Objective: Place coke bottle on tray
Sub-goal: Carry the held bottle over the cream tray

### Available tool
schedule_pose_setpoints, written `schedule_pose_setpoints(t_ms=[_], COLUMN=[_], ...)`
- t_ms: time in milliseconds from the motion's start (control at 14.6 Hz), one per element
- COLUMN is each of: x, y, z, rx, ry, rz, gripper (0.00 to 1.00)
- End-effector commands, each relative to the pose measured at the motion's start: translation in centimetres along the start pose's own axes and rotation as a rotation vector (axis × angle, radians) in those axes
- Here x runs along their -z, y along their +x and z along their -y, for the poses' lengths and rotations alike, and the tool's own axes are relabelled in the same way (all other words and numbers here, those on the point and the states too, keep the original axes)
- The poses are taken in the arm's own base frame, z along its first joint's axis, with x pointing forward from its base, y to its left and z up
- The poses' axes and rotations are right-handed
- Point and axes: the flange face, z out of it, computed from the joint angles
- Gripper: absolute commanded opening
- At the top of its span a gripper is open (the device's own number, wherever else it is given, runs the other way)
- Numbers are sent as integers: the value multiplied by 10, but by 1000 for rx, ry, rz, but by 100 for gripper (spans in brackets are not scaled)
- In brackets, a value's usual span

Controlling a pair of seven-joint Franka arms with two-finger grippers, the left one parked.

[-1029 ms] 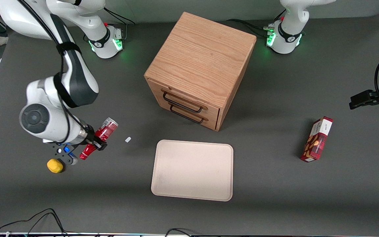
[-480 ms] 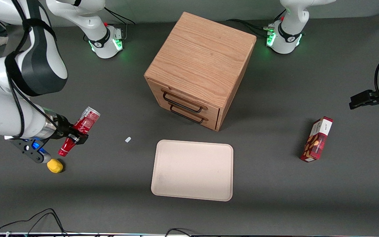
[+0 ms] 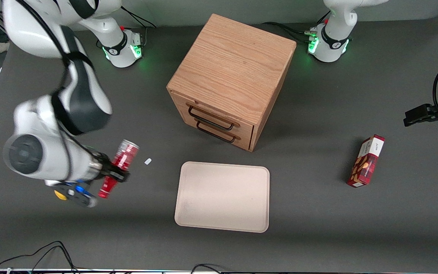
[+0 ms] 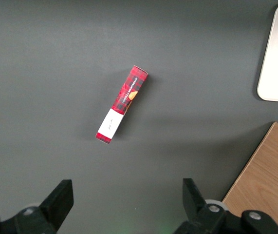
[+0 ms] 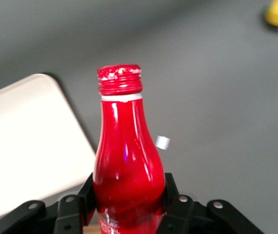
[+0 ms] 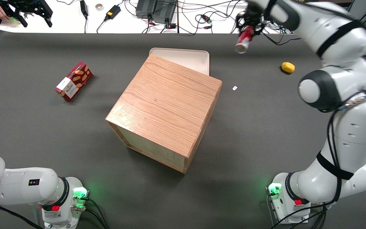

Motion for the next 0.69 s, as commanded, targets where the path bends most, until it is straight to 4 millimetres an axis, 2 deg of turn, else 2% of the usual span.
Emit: schedule_pose_setpoints(t_ms=[0, 137, 206, 617], x=[-41, -79, -99, -180], y=[0, -4, -15, -19], z=[49, 75, 93, 121], rx=[57, 113, 145, 249], ry=[63, 89, 85, 100], rz=[-43, -79, -88, -146], gripper=[0, 0, 0, 0])
